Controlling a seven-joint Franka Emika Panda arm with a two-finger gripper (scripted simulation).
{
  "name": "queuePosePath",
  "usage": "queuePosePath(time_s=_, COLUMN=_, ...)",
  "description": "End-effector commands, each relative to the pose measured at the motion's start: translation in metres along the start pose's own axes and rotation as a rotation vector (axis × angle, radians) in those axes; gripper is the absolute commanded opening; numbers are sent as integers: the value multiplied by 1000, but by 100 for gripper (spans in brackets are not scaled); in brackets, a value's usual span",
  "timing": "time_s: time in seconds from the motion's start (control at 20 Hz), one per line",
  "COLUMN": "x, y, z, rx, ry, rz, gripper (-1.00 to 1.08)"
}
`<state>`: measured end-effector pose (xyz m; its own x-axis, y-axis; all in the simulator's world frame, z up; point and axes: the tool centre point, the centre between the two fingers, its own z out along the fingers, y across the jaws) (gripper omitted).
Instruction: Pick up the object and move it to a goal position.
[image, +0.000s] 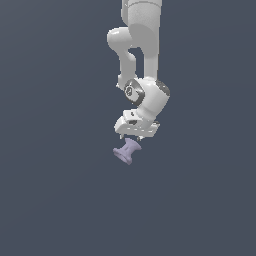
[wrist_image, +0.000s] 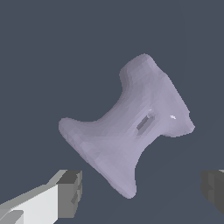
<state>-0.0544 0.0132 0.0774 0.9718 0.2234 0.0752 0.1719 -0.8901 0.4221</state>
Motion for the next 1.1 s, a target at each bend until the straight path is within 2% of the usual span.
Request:
queuePosePath(time_s=0.0, x=-1, y=-1, z=0, rx=-2, ry=2, rz=-3, gripper=108)
queuePosePath(time_s=0.4, x=-1, y=5, z=5, rx=-12, ry=5, rz=9, gripper=108)
queuePosePath(time_s=1.05, x=-14, y=-10, z=11, rx=-39, ry=36, rz=-39, gripper=108)
